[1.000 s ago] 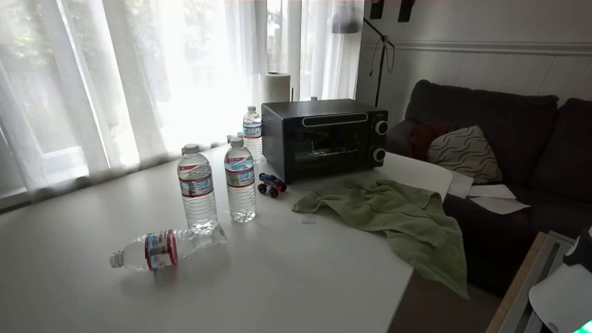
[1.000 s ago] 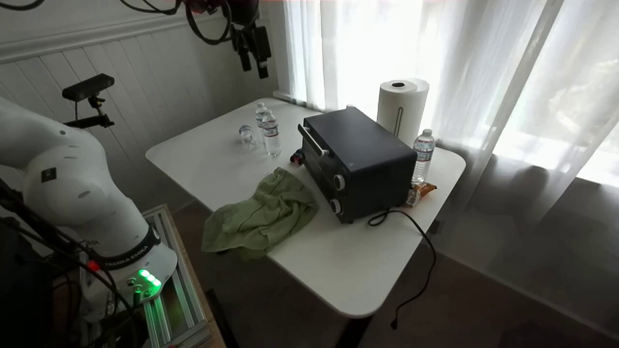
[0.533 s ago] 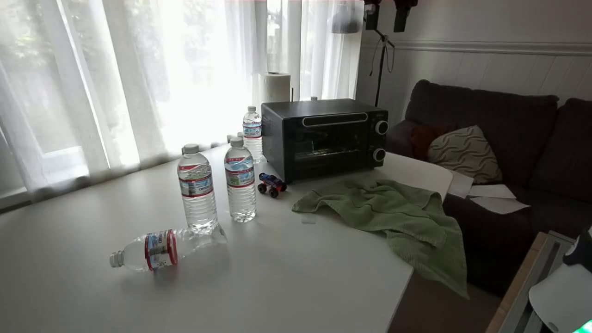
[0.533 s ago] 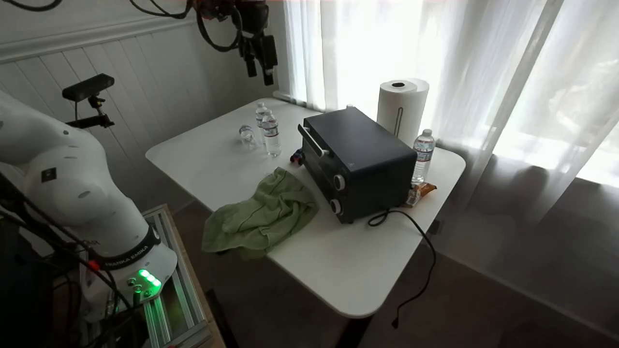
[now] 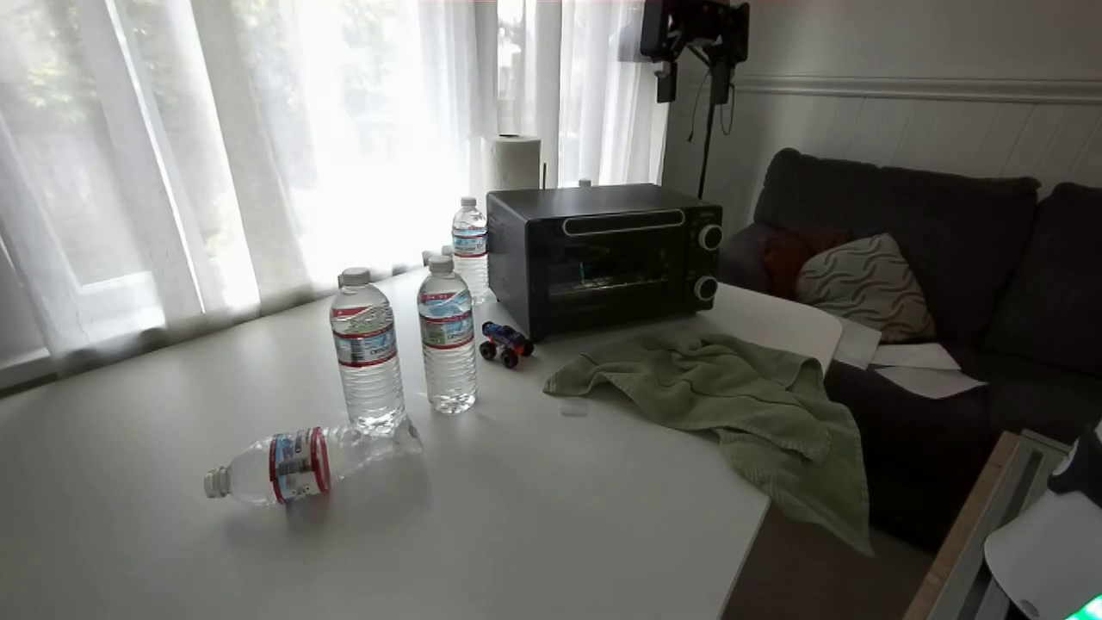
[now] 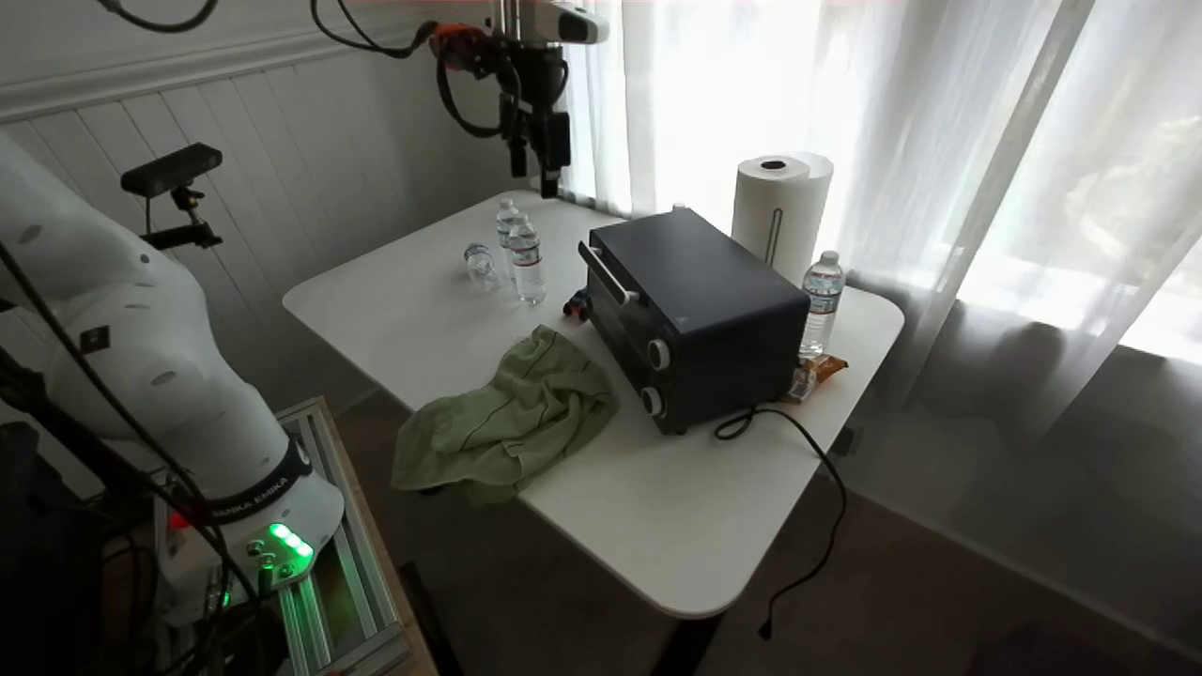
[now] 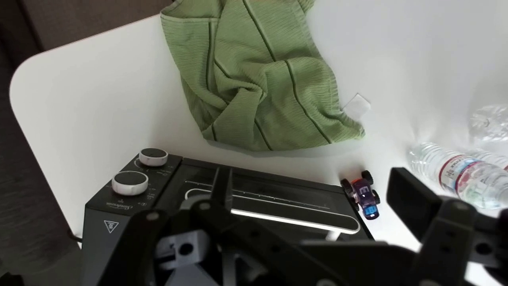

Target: Open the oven

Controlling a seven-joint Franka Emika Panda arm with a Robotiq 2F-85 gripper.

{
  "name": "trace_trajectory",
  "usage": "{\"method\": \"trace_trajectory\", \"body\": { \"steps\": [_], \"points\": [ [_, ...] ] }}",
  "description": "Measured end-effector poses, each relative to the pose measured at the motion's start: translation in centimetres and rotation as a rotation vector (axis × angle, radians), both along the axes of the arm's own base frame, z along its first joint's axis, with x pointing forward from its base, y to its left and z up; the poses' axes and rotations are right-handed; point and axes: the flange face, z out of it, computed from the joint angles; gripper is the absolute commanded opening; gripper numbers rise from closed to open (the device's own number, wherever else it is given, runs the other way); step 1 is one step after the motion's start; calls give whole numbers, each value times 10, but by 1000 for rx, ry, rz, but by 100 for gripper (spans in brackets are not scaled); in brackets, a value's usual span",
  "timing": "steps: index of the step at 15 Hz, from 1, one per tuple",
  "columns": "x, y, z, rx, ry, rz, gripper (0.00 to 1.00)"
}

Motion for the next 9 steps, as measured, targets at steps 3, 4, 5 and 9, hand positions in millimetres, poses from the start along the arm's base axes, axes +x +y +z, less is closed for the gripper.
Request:
{"method": "trace_trajectory", "body": {
  "steps": [3,4,5,9],
  "points": [
    [14,-6,-19,8,17,-28,61],
    [19,-8,-26,8,20,-37,53],
    [23,-9,-32,7,21,-47,46],
    [38,-12,-52,2,22,-103,17]
  ]
}}
